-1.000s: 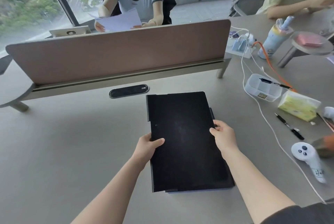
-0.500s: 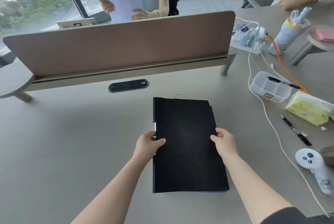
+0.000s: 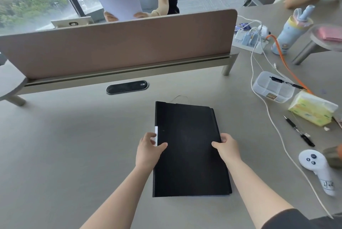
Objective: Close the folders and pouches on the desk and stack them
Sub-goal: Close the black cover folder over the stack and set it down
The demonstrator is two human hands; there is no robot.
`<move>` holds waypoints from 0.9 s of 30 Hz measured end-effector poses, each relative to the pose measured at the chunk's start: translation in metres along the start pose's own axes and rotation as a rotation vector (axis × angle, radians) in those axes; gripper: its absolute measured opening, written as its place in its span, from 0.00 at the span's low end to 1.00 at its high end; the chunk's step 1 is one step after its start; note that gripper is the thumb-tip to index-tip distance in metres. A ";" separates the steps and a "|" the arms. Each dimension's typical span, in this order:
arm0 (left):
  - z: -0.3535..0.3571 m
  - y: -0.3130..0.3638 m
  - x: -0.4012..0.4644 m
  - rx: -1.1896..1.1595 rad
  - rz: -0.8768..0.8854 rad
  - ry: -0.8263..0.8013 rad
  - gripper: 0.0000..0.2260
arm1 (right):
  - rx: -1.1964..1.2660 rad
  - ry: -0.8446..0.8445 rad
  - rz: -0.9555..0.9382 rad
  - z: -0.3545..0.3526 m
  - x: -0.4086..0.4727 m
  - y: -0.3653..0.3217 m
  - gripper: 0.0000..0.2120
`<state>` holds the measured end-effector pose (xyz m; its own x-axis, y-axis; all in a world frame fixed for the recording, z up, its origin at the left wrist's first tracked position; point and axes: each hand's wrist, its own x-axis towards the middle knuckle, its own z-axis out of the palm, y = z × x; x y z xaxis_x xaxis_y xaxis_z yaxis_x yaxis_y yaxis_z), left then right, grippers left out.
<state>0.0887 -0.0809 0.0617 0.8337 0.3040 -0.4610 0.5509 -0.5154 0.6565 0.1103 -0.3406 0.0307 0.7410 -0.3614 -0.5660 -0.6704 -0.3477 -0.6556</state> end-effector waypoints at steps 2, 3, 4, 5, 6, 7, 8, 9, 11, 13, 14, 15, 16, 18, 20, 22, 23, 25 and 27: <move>0.002 -0.002 0.002 -0.027 -0.031 -0.022 0.27 | 0.013 -0.017 0.011 -0.002 -0.004 -0.002 0.28; 0.004 -0.003 0.003 -0.044 -0.053 -0.041 0.29 | 0.011 -0.018 0.016 -0.002 -0.005 -0.002 0.29; 0.005 -0.006 0.004 -0.064 -0.077 -0.063 0.30 | 0.007 -0.012 0.021 -0.002 -0.005 -0.002 0.29; 0.005 -0.006 0.004 -0.086 -0.102 -0.090 0.31 | 0.004 -0.007 0.027 -0.002 -0.004 -0.002 0.28; 0.006 -0.008 0.004 -0.108 -0.122 -0.115 0.31 | 0.007 -0.009 0.034 -0.002 -0.003 -0.002 0.26; 0.007 -0.008 0.004 -0.126 -0.134 -0.138 0.31 | 0.008 -0.011 0.039 -0.002 -0.002 -0.002 0.21; 0.008 -0.009 0.004 -0.143 -0.142 -0.155 0.30 | 0.015 -0.016 0.042 -0.001 -0.001 -0.003 0.16; 0.008 -0.010 0.003 -0.159 -0.143 -0.163 0.30 | 0.021 -0.020 0.043 -0.001 -0.001 -0.002 0.12; 0.007 -0.014 0.003 -0.181 -0.138 -0.163 0.30 | 0.030 -0.024 0.034 0.002 0.001 -0.001 0.10; 0.003 -0.019 0.004 -0.183 -0.133 -0.162 0.30 | 0.030 -0.040 0.023 0.007 -0.001 -0.001 0.10; 0.000 -0.023 0.004 -0.182 -0.134 -0.158 0.30 | 0.032 -0.045 0.020 0.010 -0.002 -0.002 0.11; -0.003 -0.027 0.006 -0.182 -0.139 -0.154 0.30 | 0.032 -0.053 0.012 0.014 -0.004 -0.003 0.12; -0.009 -0.033 0.007 -0.185 -0.146 -0.147 0.30 | 0.028 -0.067 0.002 0.020 -0.006 -0.004 0.14; -0.019 -0.041 0.008 -0.194 -0.161 -0.146 0.30 | 0.024 -0.083 -0.016 0.030 -0.011 -0.008 0.15; -0.032 -0.055 0.012 -0.212 -0.169 -0.141 0.33 | 0.019 -0.106 -0.034 0.044 -0.017 -0.013 0.16; -0.049 -0.076 0.017 -0.230 -0.184 -0.114 0.40 | -0.013 -0.138 -0.056 0.063 -0.025 -0.021 0.17; -0.052 -0.082 0.020 -0.231 -0.190 -0.098 0.43 | -0.025 -0.145 -0.068 0.067 -0.027 -0.023 0.17; -0.070 -0.096 0.019 -0.246 -0.207 -0.060 0.42 | -0.056 -0.182 -0.097 0.088 -0.036 -0.029 0.17; -0.086 -0.108 0.017 -0.258 -0.215 -0.040 0.36 | -0.072 -0.213 -0.125 0.107 -0.045 -0.035 0.18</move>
<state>0.0469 0.0487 0.0347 0.6983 0.3492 -0.6249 0.7094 -0.2216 0.6690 0.1051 -0.2194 0.0257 0.8047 -0.1241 -0.5806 -0.5687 -0.4419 -0.6938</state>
